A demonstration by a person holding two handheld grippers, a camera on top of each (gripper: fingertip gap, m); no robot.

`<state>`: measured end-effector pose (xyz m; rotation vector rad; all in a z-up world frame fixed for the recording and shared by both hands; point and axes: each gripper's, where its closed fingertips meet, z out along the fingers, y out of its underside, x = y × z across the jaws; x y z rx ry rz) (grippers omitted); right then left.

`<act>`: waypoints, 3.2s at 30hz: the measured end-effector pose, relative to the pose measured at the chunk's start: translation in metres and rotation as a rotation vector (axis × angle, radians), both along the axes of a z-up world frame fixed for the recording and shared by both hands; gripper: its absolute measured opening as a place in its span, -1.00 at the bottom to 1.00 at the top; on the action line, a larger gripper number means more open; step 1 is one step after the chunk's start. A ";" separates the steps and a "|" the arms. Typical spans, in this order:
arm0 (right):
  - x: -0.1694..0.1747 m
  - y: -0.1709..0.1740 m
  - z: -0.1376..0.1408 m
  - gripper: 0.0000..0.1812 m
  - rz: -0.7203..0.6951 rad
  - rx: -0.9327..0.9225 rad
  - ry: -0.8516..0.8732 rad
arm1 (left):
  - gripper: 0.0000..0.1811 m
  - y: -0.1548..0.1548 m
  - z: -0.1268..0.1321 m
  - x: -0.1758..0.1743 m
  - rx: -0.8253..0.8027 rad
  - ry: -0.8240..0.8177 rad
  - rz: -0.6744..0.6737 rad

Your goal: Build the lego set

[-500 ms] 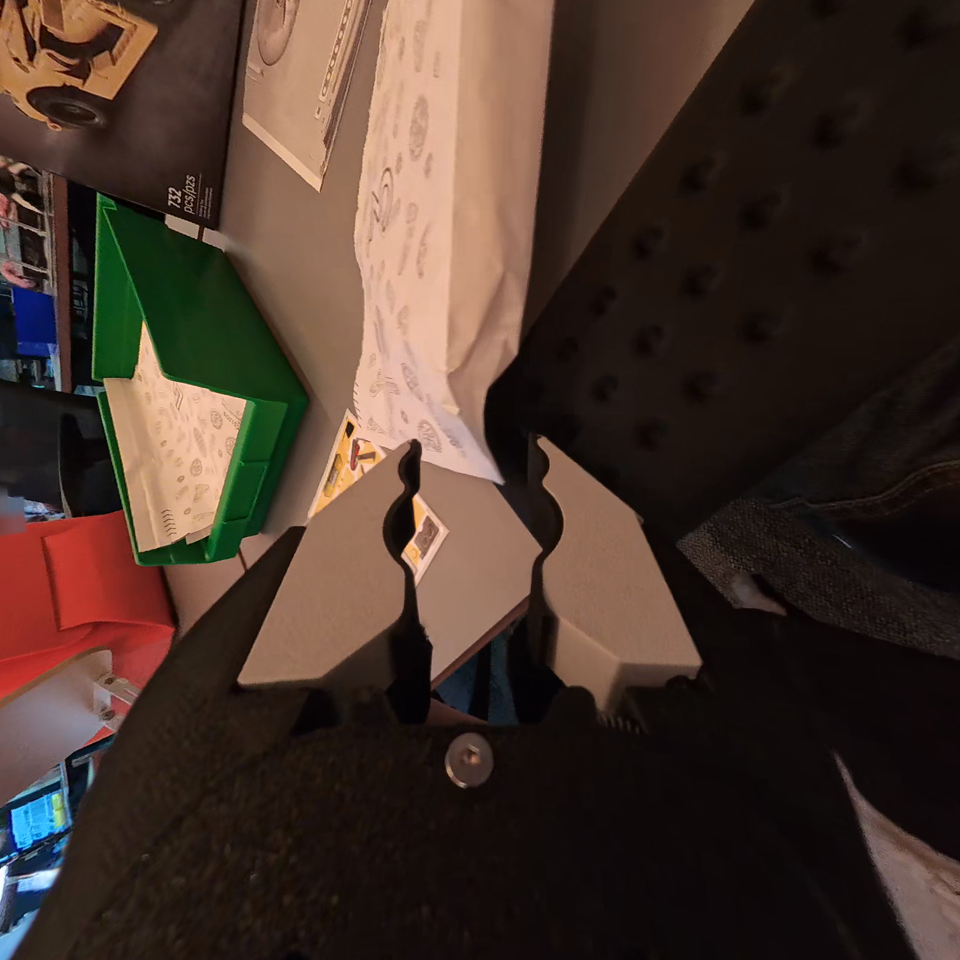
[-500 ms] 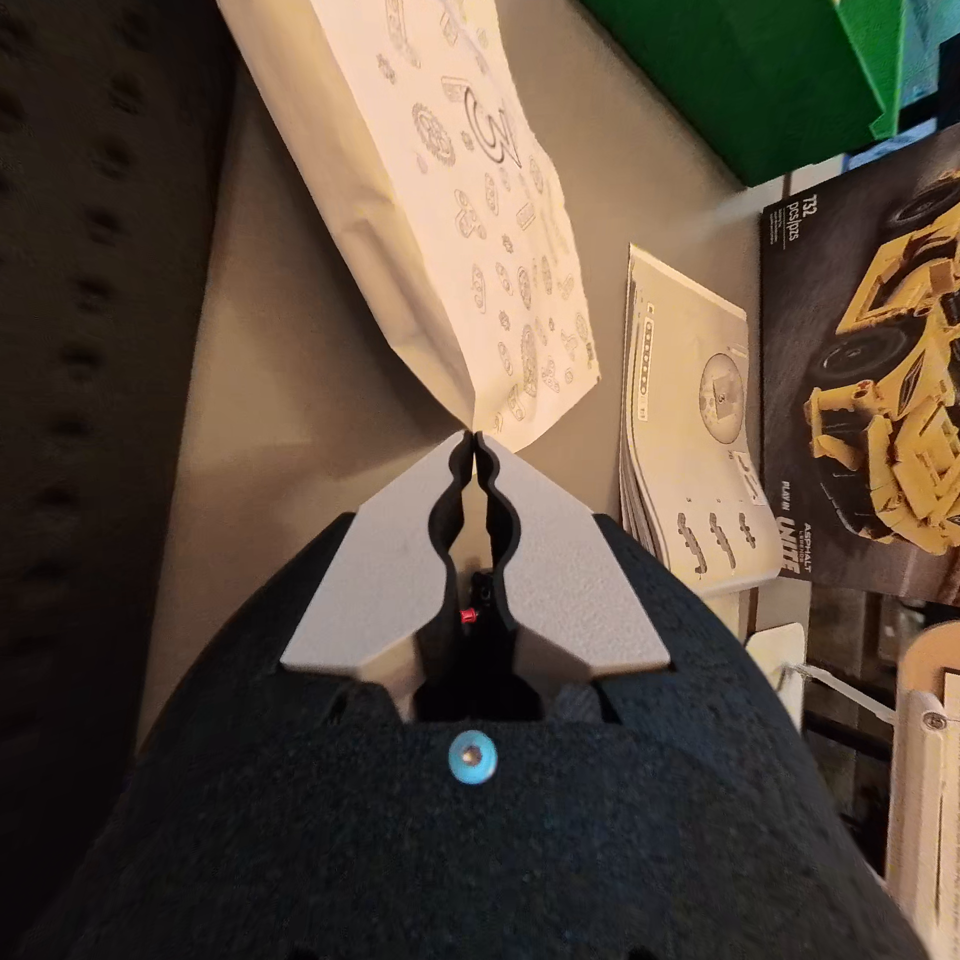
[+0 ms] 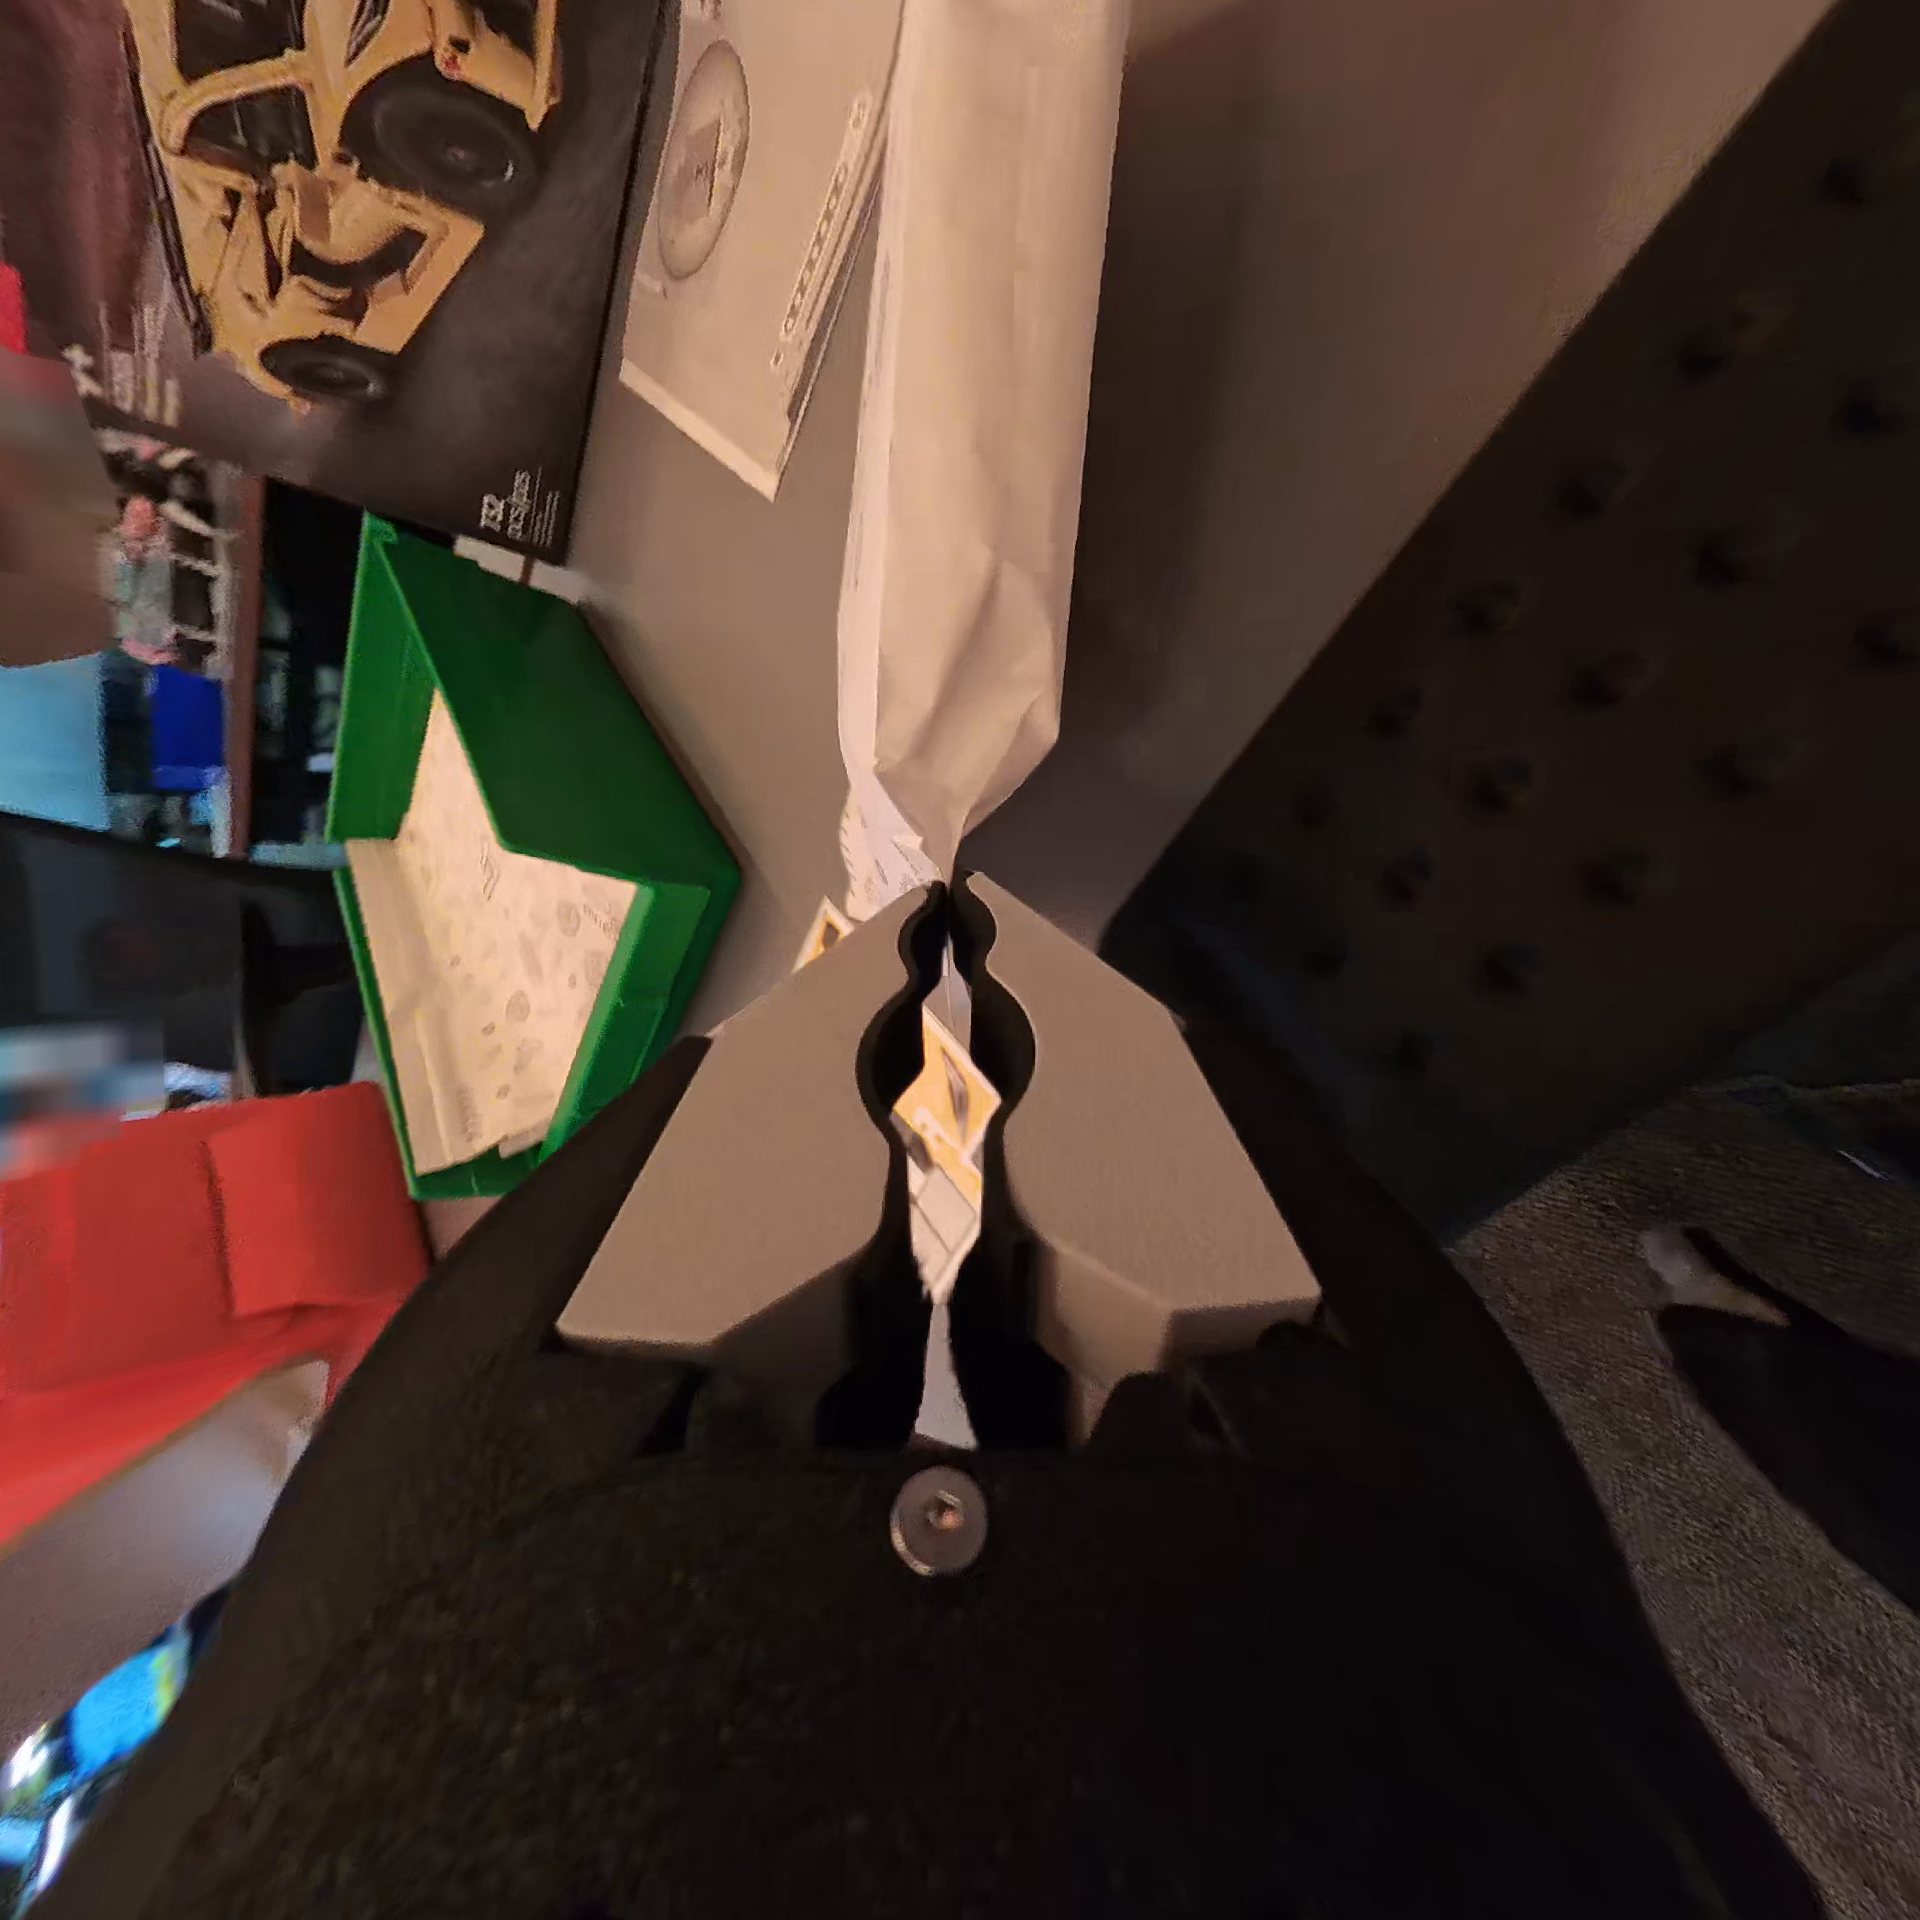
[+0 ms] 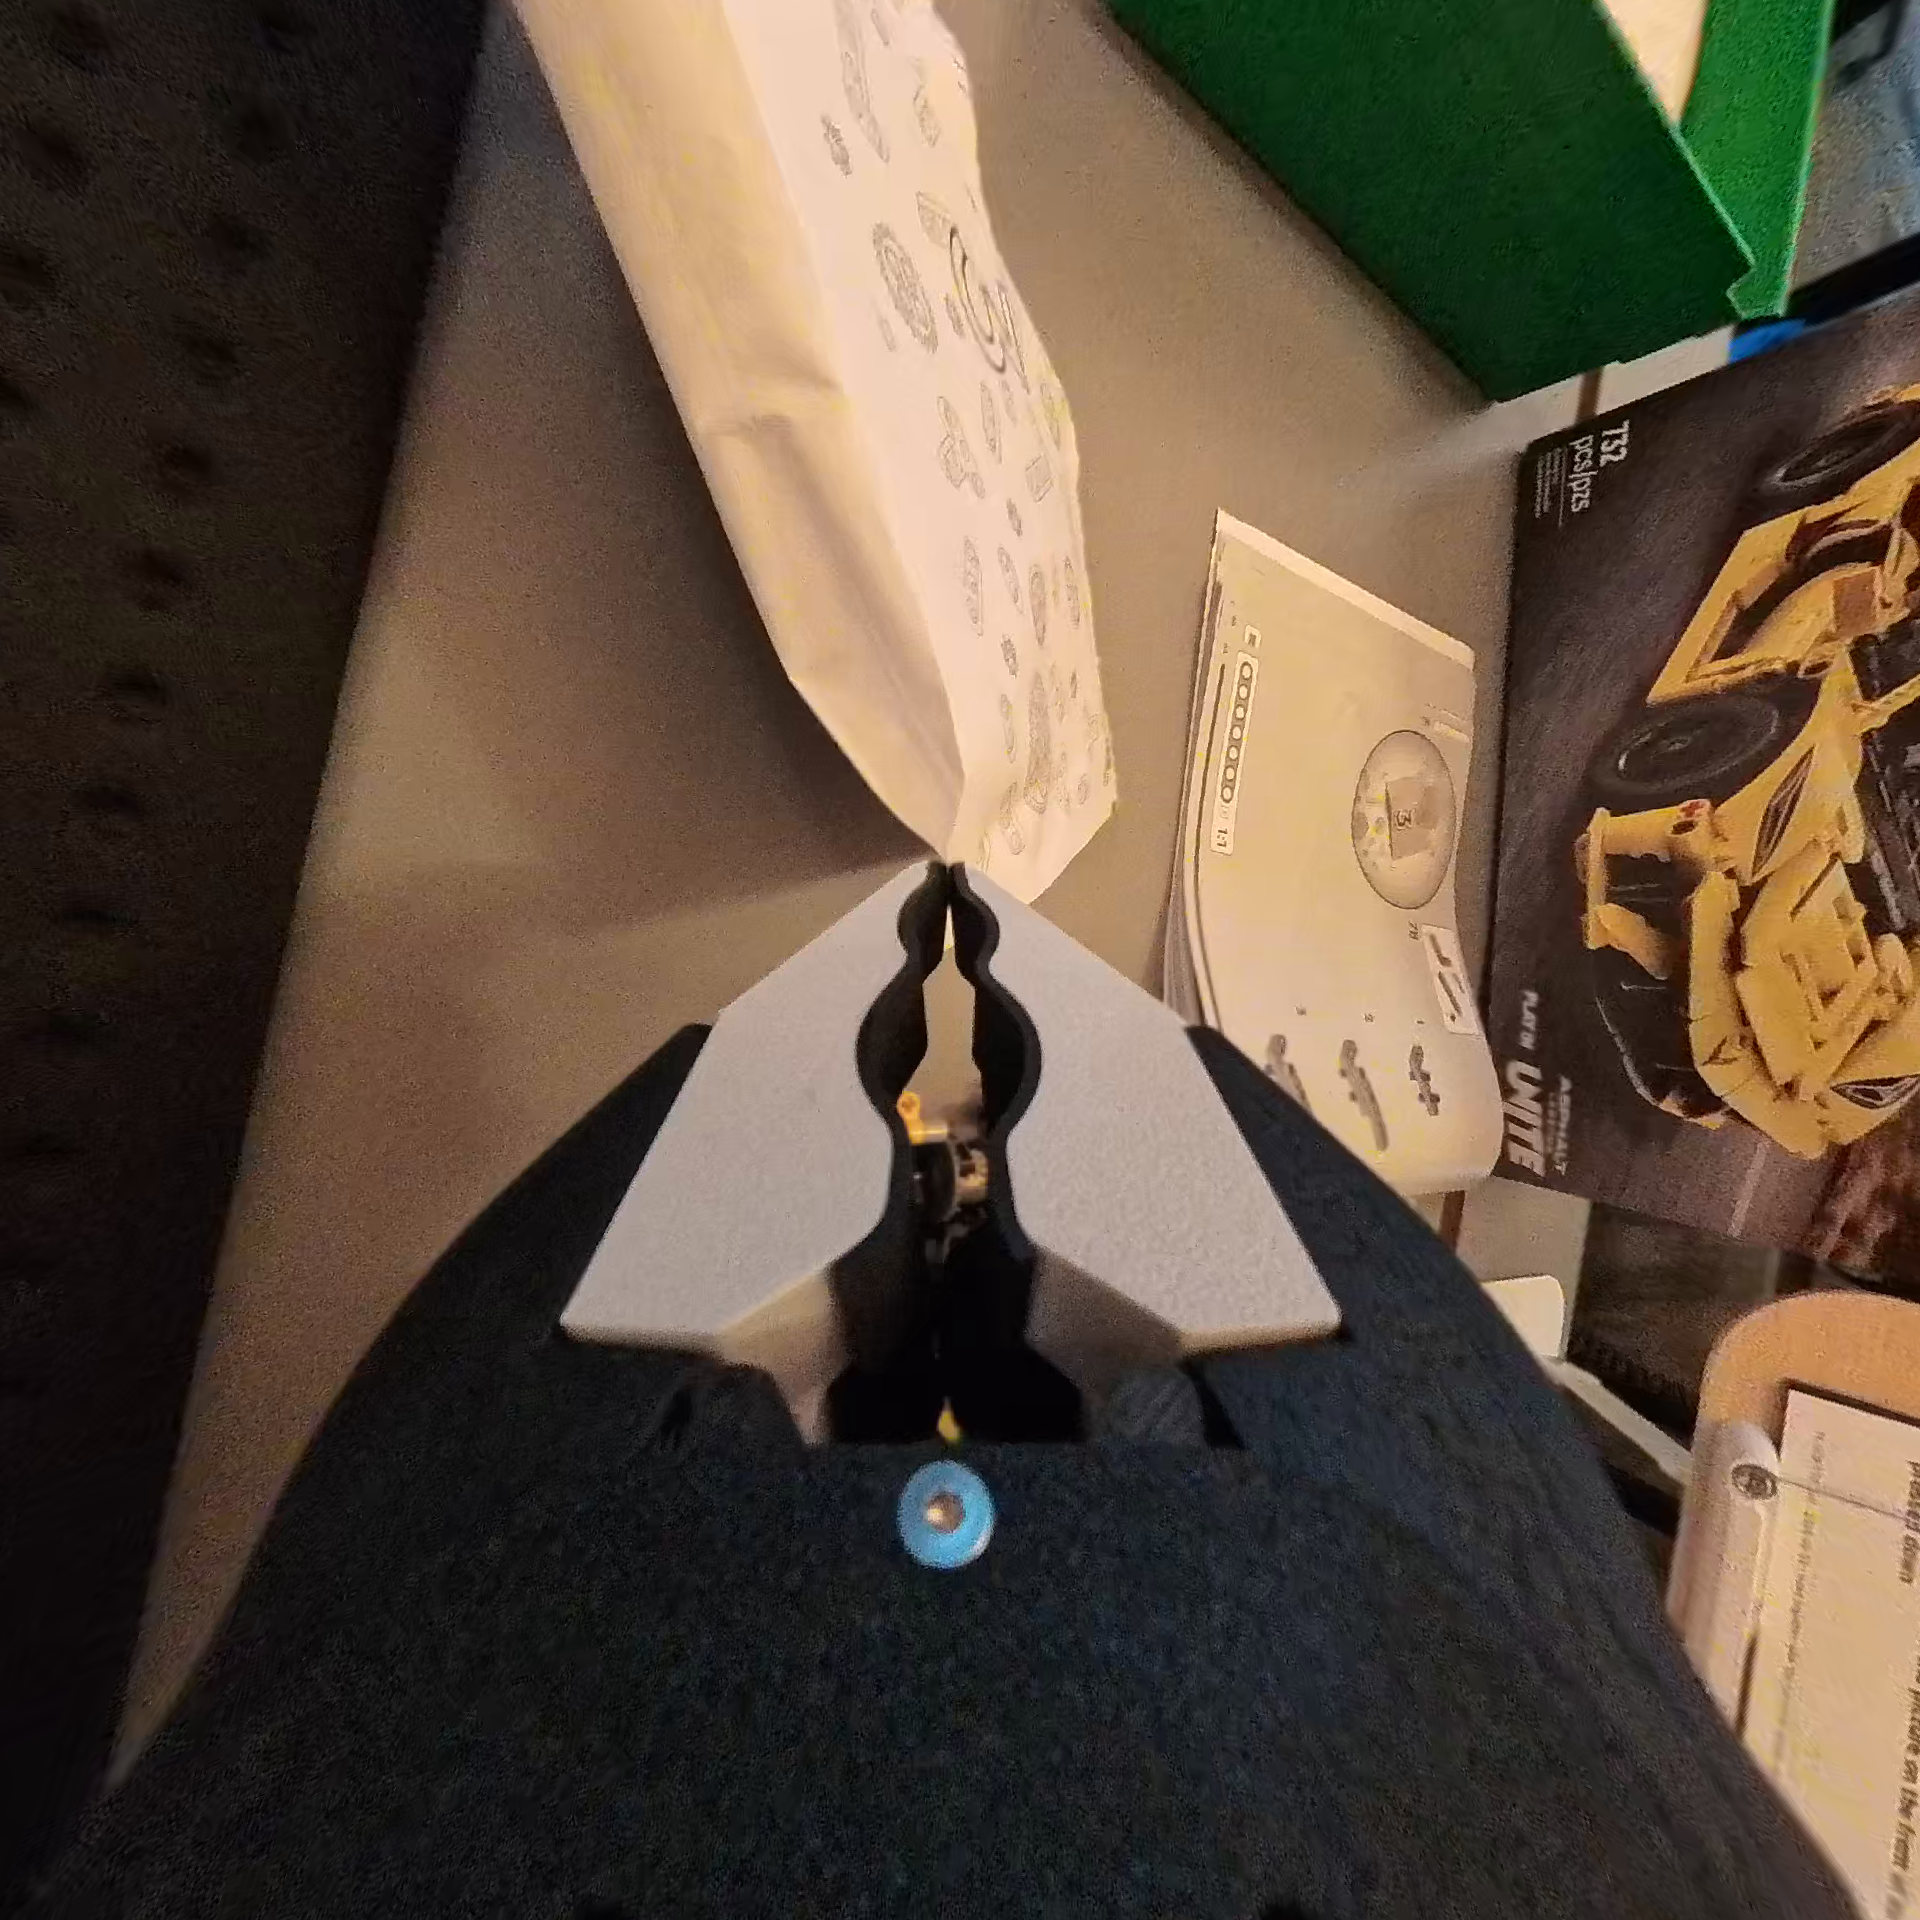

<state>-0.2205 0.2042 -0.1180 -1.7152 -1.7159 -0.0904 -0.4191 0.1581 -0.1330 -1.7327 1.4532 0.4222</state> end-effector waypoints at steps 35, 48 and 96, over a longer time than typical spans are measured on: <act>0.017 0.026 0.083 -1.00 0.050 -0.772 0.178 | -1.00 0.072 0.104 0.017 -0.570 -0.182 -0.277; 0.014 0.033 0.125 -1.00 0.049 -0.821 0.279 | -1.00 0.096 0.149 0.017 -0.580 -0.230 -0.277; -0.002 0.084 0.236 -1.00 0.008 -0.631 0.513 | -1.00 0.135 0.216 0.015 -0.526 -0.381 -0.230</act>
